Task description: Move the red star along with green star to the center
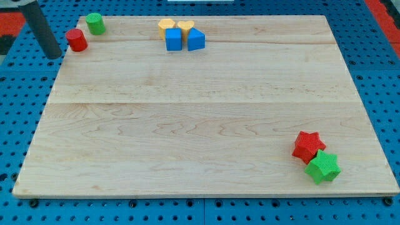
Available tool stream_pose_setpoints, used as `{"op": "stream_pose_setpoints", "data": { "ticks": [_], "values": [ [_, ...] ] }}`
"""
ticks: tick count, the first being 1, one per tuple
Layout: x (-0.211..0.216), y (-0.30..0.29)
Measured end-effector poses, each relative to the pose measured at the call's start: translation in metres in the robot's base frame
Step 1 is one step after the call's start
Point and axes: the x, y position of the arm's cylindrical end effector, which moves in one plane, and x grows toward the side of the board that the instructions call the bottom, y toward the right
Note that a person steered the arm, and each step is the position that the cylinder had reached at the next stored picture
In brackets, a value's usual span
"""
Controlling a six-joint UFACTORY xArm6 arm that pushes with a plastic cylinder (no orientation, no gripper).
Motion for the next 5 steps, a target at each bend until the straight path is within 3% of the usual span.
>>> {"op": "stream_pose_setpoints", "data": {
  "ticks": [2, 3, 4, 5],
  "values": [
    [-0.044, 0.052],
    [0.009, 0.081],
    [0.102, 0.165],
    [0.120, 0.312]
  ]
}}
